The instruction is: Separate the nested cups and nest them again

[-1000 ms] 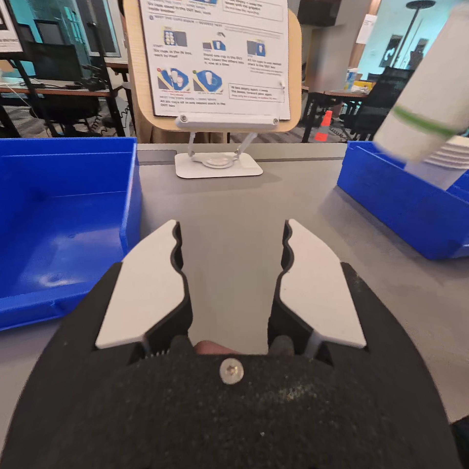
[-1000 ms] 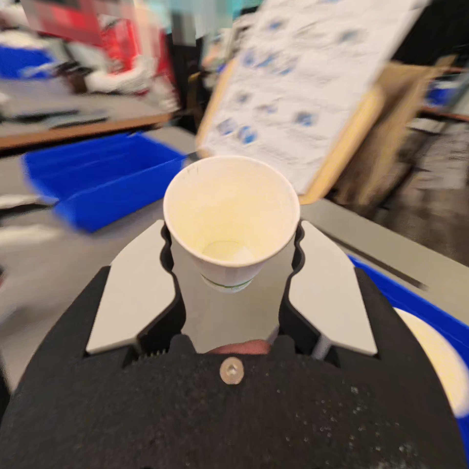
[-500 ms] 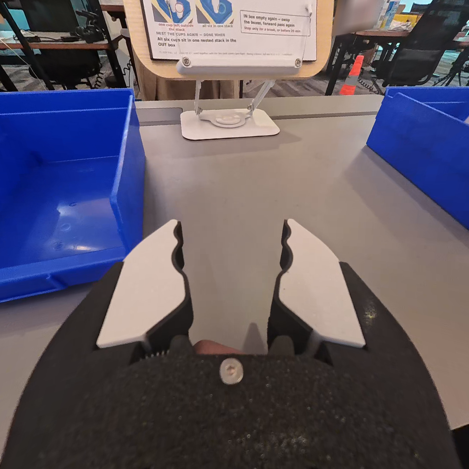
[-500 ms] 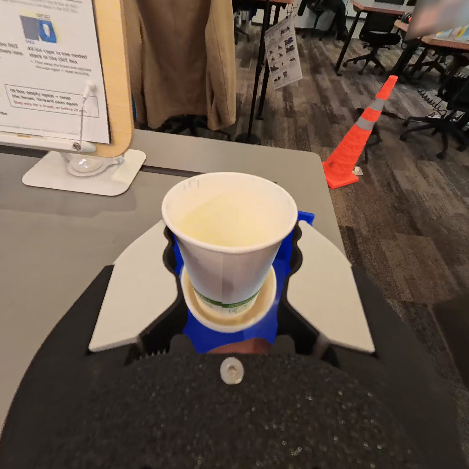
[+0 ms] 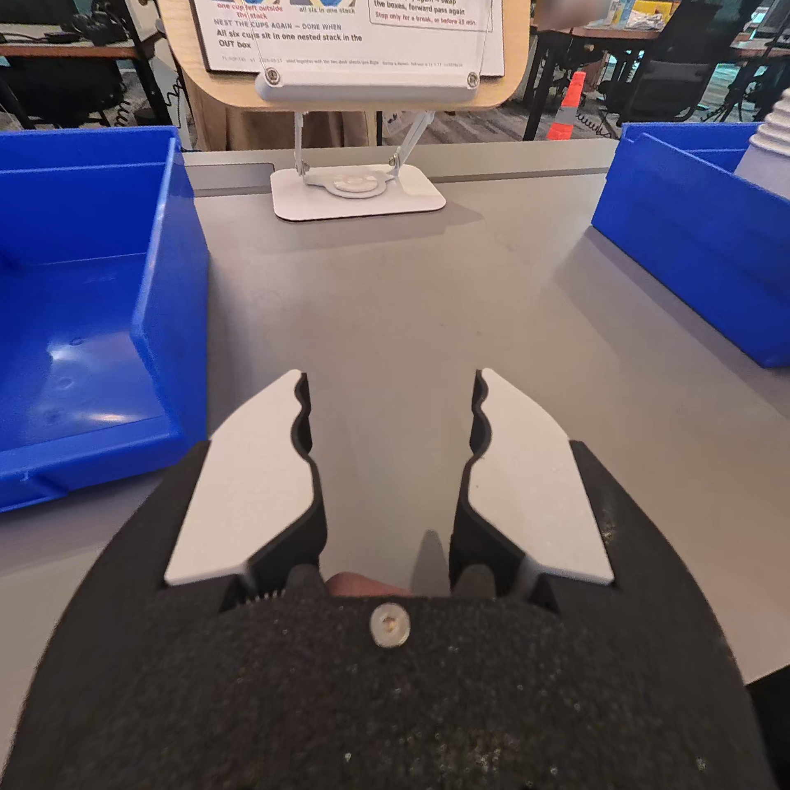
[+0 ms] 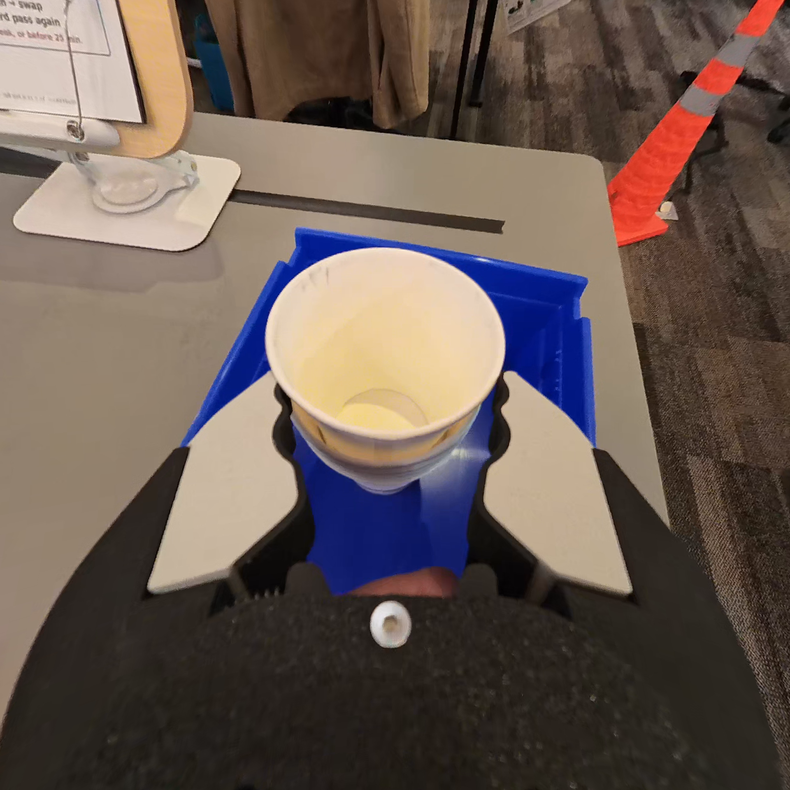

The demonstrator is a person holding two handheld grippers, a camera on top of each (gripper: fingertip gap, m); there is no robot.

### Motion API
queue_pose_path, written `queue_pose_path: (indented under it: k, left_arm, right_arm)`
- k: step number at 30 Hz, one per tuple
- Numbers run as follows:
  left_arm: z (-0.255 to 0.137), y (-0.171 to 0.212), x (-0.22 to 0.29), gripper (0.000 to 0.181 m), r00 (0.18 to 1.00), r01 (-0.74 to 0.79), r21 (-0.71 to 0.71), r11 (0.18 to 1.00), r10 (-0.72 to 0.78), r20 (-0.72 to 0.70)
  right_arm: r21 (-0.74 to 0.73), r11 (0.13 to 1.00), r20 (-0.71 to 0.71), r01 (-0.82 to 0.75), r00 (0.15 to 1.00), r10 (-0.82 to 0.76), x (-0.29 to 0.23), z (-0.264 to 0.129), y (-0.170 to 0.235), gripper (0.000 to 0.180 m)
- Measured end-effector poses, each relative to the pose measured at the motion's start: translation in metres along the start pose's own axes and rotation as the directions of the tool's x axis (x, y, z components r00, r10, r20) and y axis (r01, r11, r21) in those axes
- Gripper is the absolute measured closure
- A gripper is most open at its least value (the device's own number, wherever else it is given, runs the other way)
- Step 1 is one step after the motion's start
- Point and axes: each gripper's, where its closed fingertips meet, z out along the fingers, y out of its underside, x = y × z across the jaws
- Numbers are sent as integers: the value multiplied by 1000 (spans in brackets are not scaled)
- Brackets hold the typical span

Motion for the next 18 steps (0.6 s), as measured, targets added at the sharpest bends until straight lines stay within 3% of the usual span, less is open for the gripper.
queue_pose_path:
  k: [3,7,12,14,18]
  left_arm:
    - [2,5,-1,108,1000,-6,-23,1000,7,8]
    - [4,10,-10,107,999,3,-37,999,-1,39]
    - [5,15,-28,107,995,40,-61,997,-34,98]
    - [5,16,-32,107,993,56,-65,996,-49,105]
    - [5,18,-35,107,992,53,-69,996,-44,117]
  right_arm:
    - [-51,998,62,45,997,-42,-3,-7,6,87]
    - [-81,987,19,139,990,-138,-2,-29,14,87]
    - [53,970,-110,236,967,-230,-32,-74,23,91]
    - [165,962,-38,216,976,-213,-77,-85,33,93]
    - [304,953,215,-3,975,-65,-179,-100,74,99]
